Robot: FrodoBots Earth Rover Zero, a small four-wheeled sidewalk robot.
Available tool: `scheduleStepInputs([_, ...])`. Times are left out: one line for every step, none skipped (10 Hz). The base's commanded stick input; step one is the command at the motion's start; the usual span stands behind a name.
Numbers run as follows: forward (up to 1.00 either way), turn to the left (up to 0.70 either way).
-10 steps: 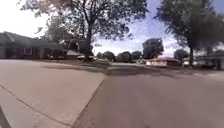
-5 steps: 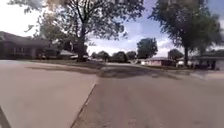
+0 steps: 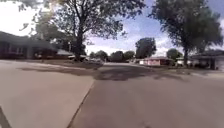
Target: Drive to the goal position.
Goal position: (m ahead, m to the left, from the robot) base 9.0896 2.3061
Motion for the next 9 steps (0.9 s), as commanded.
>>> scheduleStepInputs([1.0, 0.0])
scheduleStepInputs([1.0, 0.0])
scheduleStepInputs([1.0, 0.0])
scheduleStepInputs([1.0, -0.15])
scheduleStepInputs([1.0, -0.25])
scheduleStepInputs([1.0, -0.24])
scheduleStepInputs([1.0, 0.0])
scheduleStepInputs([1.0, 0.0])
scheduleStepInputs([1.0, 0.0])
